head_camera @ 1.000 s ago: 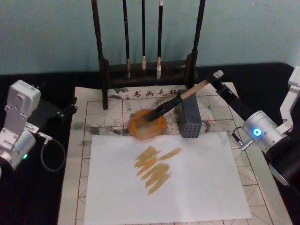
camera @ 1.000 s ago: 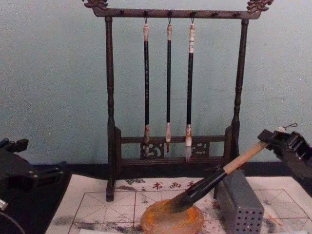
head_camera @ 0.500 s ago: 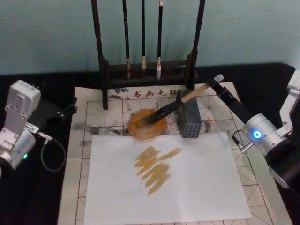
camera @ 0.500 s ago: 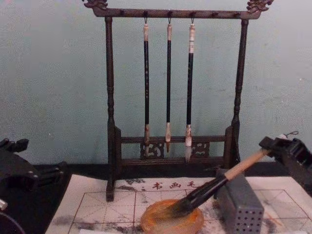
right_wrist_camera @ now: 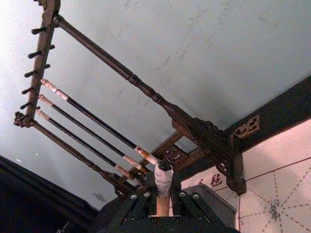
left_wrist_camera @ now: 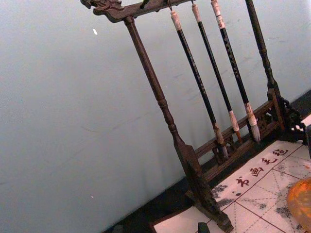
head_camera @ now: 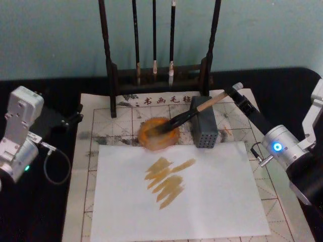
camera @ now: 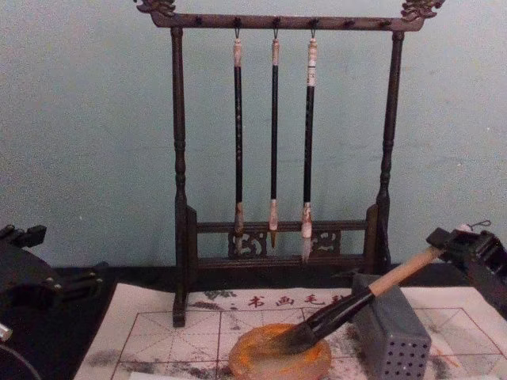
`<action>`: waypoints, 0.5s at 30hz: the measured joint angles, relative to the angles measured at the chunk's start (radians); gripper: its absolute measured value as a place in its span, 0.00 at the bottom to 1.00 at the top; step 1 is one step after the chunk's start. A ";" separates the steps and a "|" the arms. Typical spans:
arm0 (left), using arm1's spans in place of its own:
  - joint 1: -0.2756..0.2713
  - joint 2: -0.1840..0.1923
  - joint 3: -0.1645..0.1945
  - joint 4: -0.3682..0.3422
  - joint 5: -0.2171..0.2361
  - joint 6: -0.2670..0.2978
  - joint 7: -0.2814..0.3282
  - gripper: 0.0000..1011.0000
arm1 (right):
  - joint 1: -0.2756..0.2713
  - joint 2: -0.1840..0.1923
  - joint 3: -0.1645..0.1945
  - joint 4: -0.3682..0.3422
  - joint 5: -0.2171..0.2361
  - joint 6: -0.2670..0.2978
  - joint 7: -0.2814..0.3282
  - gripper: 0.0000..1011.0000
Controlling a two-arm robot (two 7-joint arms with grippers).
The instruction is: Pick up the brush from the inkstone, write on the paper, then place the brush back to its original position.
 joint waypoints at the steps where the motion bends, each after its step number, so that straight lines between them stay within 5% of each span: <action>1: 0.000 0.000 0.000 0.000 0.000 0.000 0.000 0.99 | 0.000 0.000 0.000 0.000 0.000 0.000 0.000 0.18; 15: 0.000 0.000 0.000 0.000 0.000 0.000 0.000 0.99 | 0.000 0.001 -0.001 -0.002 0.000 0.000 0.002 0.18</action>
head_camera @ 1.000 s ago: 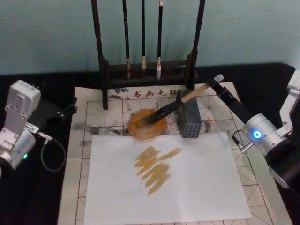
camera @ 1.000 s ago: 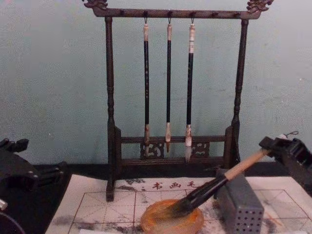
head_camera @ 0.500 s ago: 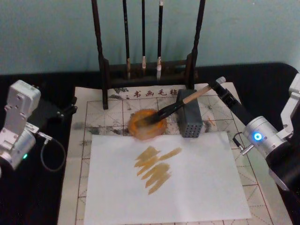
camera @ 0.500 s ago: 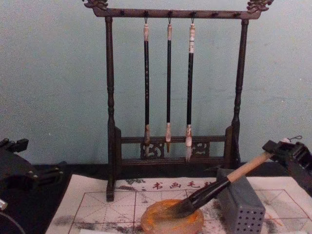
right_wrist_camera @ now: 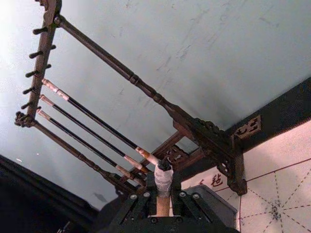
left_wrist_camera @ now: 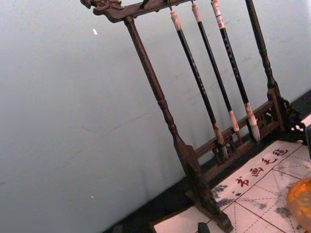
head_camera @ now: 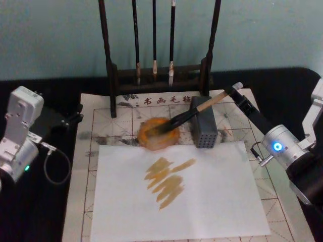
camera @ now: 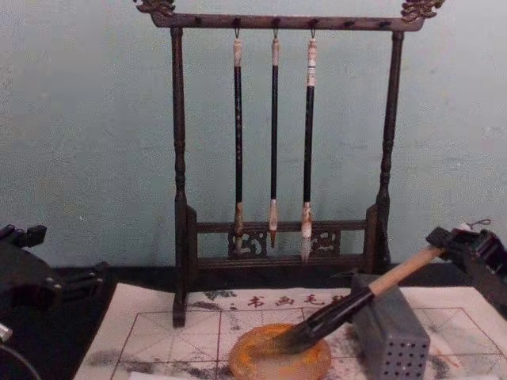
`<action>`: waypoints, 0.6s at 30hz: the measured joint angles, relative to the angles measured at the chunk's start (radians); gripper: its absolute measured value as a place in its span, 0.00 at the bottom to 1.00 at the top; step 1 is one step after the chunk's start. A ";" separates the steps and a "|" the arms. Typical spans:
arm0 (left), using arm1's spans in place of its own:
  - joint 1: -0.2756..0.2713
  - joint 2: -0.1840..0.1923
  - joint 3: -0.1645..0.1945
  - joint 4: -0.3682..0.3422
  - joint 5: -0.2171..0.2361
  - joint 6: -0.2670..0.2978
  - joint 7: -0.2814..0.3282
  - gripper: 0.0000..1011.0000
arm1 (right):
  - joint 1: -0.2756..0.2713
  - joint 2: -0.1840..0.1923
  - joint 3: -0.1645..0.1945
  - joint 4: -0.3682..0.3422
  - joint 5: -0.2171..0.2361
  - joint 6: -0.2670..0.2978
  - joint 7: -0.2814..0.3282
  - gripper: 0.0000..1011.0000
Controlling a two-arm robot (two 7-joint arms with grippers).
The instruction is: Pick up the brush from the inkstone, write on the paper, then place the brush back to its original position.
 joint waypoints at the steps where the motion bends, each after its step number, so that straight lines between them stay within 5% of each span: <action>1: 0.000 0.000 0.000 0.000 0.000 0.000 0.000 0.99 | 0.000 0.000 0.000 0.000 0.000 0.000 0.000 0.18; 18: 0.000 0.000 0.000 0.000 0.000 0.000 0.000 0.99 | 0.001 0.000 -0.001 0.000 -0.001 0.000 0.001 0.18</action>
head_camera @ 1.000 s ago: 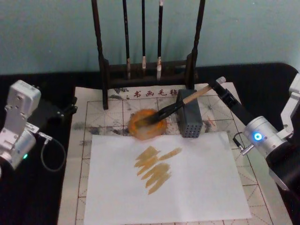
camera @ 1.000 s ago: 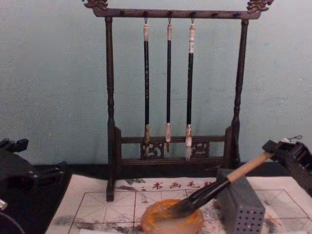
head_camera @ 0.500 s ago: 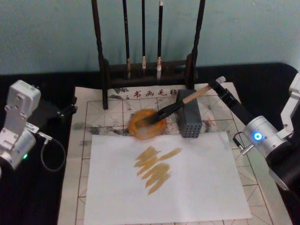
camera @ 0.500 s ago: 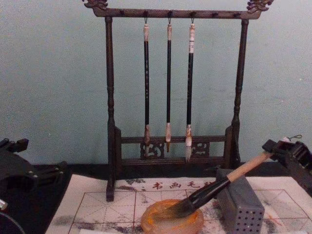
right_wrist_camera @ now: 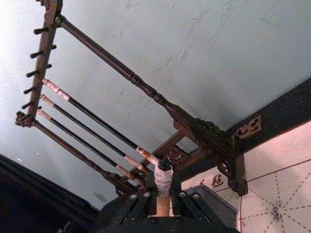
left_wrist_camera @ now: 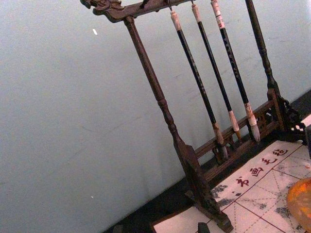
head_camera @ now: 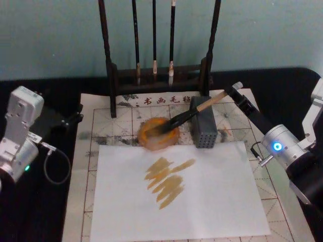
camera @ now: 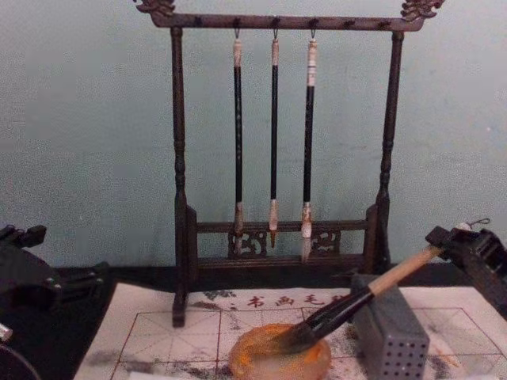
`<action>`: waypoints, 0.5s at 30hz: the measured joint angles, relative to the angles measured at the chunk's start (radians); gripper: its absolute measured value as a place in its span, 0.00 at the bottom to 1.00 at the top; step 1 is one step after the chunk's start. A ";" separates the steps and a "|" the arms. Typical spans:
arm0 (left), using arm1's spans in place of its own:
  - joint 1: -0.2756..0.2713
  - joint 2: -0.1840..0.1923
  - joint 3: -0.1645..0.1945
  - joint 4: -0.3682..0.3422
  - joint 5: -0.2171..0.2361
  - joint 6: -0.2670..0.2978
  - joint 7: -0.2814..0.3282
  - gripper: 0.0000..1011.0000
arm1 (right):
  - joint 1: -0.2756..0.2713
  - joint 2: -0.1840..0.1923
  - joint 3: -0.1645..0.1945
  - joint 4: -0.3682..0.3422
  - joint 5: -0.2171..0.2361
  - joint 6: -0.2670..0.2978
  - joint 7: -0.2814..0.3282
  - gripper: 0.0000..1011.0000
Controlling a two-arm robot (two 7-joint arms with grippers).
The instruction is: Pick up the brush from the inkstone, write on the paper, then place the brush back to its original position.
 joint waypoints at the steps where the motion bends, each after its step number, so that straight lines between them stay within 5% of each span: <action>1: 0.000 0.000 0.000 0.000 0.000 0.000 0.000 0.99 | 0.000 0.000 0.000 0.000 0.000 0.000 0.000 0.19; 15: 0.000 0.000 0.000 0.000 0.000 0.000 0.000 0.99 | 0.000 0.000 0.000 0.000 -0.001 0.000 0.000 0.60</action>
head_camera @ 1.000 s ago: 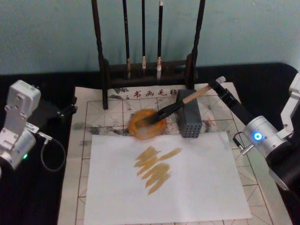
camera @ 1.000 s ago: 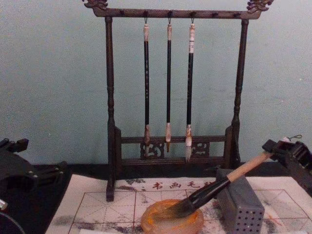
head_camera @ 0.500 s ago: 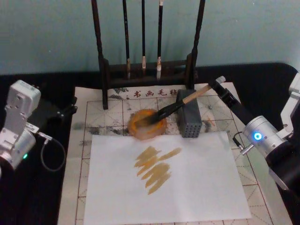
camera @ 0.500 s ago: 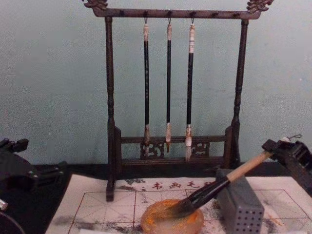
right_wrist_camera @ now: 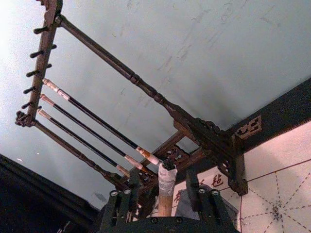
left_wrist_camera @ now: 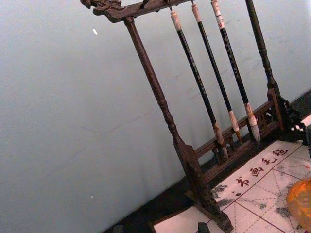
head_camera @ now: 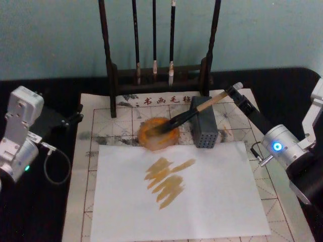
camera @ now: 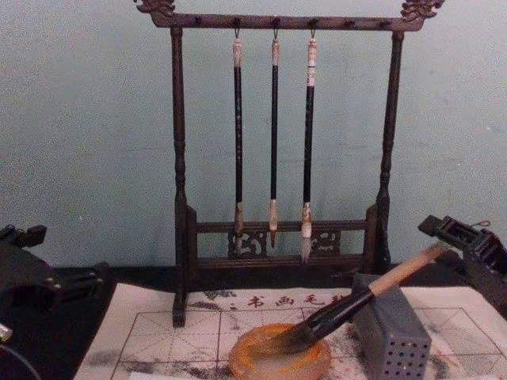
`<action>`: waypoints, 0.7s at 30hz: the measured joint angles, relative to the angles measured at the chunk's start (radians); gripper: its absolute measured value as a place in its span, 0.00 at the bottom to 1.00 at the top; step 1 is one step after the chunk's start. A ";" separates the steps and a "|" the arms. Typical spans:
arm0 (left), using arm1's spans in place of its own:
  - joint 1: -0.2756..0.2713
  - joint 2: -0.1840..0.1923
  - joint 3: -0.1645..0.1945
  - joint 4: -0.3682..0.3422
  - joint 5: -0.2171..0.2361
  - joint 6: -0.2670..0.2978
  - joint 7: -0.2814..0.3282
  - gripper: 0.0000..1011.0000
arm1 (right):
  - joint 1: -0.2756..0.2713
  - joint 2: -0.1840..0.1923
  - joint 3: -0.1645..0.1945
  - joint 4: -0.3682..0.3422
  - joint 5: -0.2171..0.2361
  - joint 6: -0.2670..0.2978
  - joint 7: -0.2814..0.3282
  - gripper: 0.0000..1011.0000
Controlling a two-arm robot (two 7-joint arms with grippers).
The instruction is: Pick up the brush from the inkstone, write on the paper, then place the brush back to its original position.
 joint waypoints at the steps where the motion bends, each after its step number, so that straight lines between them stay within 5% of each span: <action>1: 0.000 0.000 0.000 0.000 0.000 0.000 0.000 0.99 | 0.000 0.000 0.000 0.000 0.000 0.000 0.000 0.62; 13: 0.000 0.000 0.000 0.000 0.000 0.000 0.000 0.99 | 0.000 0.000 0.000 0.000 0.000 0.000 0.000 0.98; 21: 0.000 0.000 0.000 0.000 0.000 0.000 0.000 0.99 | 0.000 0.000 0.000 0.000 0.000 0.000 0.000 0.99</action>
